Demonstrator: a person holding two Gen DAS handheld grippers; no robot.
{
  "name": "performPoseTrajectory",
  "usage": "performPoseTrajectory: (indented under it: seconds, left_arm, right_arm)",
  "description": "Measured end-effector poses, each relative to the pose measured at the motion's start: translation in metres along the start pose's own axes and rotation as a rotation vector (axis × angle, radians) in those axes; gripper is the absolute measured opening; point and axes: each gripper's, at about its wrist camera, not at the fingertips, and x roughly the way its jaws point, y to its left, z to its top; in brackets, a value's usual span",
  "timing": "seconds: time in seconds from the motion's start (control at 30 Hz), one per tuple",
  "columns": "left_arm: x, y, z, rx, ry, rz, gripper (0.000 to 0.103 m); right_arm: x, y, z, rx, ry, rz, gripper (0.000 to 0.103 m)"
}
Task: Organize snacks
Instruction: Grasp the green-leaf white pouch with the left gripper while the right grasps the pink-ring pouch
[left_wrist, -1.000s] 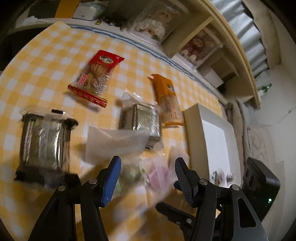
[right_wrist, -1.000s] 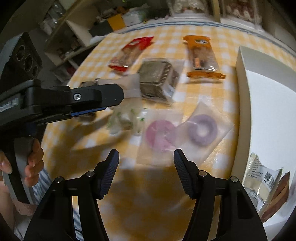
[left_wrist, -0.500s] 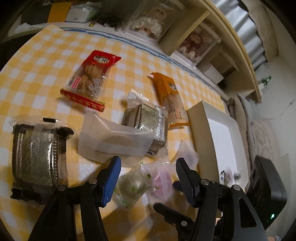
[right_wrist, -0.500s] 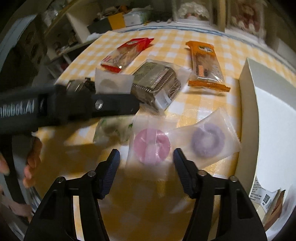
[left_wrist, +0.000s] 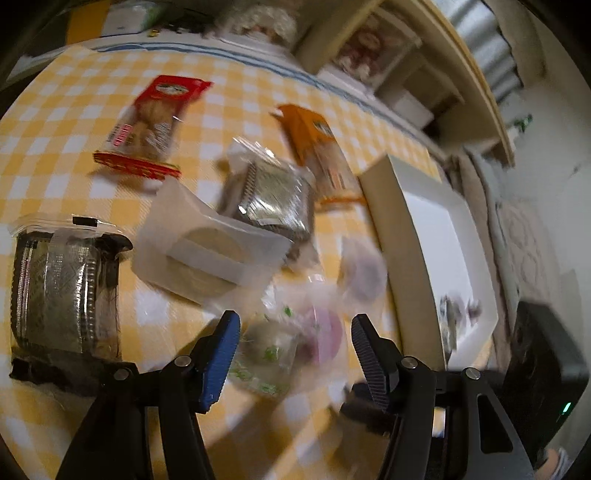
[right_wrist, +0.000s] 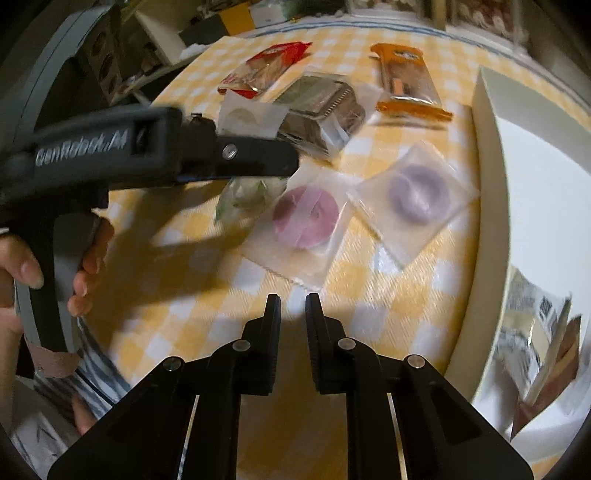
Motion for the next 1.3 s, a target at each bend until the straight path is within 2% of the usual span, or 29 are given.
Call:
performPoseTrajectory:
  seconds: [0.17, 0.33, 0.37, 0.57, 0.6, 0.67, 0.7, 0.73, 0.93, 1.07, 1.17, 1.3]
  left_arm:
    - [0.004, -0.022, -0.003, 0.115, 0.075, 0.083, 0.06]
    - [0.013, -0.031, -0.004, 0.135, 0.096, 0.17, 0.033]
    - [0.015, -0.031, -0.004, 0.134, 0.094, 0.184, 0.031]
    - [0.012, -0.033, -0.006, 0.12, 0.078, 0.22, 0.03]
    - [0.011, -0.033, -0.007, 0.114, 0.074, 0.223, 0.03]
    - [0.003, -0.03, -0.008, 0.105, 0.064, 0.231, 0.03]
    - [-0.001, -0.03, -0.009, 0.099, 0.055, 0.236, 0.03]
    - [-0.006, -0.029, -0.008, 0.095, 0.048, 0.236, 0.03]
    - [-0.035, -0.029, -0.01, 0.076, -0.004, 0.231, 0.03]
    - [-0.046, -0.028, -0.011, 0.057, -0.025, 0.223, 0.03]
    - [-0.056, -0.03, -0.013, 0.052, -0.041, 0.208, 0.03]
    - [-0.072, -0.036, -0.016, 0.06, -0.071, 0.197, 0.03]
  right_arm:
    - [-0.015, -0.007, 0.003, 0.029, -0.038, 0.008, 0.014]
    - [-0.026, -0.012, 0.003, 0.061, -0.068, 0.015, 0.015]
    - [-0.028, -0.011, 0.002, 0.07, -0.074, 0.014, 0.015]
    - [-0.031, -0.015, 0.007, 0.133, -0.096, 0.052, 0.017]
    - [-0.029, -0.014, 0.008, 0.136, -0.096, 0.05, 0.019]
    - [-0.025, -0.013, 0.01, 0.144, -0.092, 0.041, 0.032]
    - [-0.023, -0.013, 0.012, 0.147, -0.094, 0.036, 0.044]
    - [-0.021, -0.012, 0.013, 0.148, -0.096, 0.035, 0.048]
    - [-0.005, -0.008, 0.023, 0.15, -0.077, 0.01, 0.053]
    - [0.006, -0.002, 0.03, 0.134, -0.074, -0.042, 0.055]
    - [0.012, 0.001, 0.033, 0.11, -0.071, -0.084, 0.068]
    - [0.019, 0.006, 0.033, 0.063, -0.08, -0.111, 0.074]
